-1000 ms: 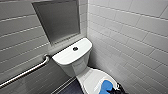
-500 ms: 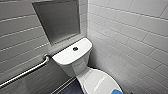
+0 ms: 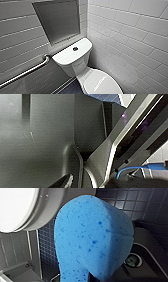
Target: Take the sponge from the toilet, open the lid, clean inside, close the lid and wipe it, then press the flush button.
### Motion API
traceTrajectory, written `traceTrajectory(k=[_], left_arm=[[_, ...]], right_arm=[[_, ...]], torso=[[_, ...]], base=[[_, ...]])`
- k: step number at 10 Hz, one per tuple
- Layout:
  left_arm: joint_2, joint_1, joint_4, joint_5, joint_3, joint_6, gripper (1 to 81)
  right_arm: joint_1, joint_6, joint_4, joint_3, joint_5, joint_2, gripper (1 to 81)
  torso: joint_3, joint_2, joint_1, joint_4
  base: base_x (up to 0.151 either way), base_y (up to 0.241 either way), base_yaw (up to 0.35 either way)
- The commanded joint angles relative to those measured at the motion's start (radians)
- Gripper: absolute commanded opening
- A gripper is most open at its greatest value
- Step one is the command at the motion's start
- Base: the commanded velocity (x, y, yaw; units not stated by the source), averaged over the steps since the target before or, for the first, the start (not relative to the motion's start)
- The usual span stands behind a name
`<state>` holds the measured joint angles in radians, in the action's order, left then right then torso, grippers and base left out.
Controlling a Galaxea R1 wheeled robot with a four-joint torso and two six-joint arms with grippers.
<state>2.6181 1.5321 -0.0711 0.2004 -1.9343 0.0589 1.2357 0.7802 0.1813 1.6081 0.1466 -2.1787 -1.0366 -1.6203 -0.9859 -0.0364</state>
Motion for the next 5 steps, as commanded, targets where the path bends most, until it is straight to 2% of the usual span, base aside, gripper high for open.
traceTrajectory(k=[1,3,5], left_arm=[[-0.125,-0.086,-0.007,-0.108,0.173,0.004,81.1],[-0.183,-0.146,-0.003,-0.108,0.228,-0.008,81.1],[-0.231,-0.197,-0.004,-0.107,0.282,-0.057,81.1]], right_arm=[[0.199,-0.004,0.165,0.137,0.131,-0.032,1.0],[0.294,-0.006,0.277,0.230,0.166,-0.084,1.0],[0.374,-0.002,0.305,0.343,0.238,-0.143,1.0]], torso=[[0.000,0.000,0.000,0.000],[0.000,0.000,0.000,0.000],[0.000,0.000,0.000,0.000]], base=[[0.000,0.000,0.000],[0.000,0.000,0.000],[0.000,0.000,0.000]])
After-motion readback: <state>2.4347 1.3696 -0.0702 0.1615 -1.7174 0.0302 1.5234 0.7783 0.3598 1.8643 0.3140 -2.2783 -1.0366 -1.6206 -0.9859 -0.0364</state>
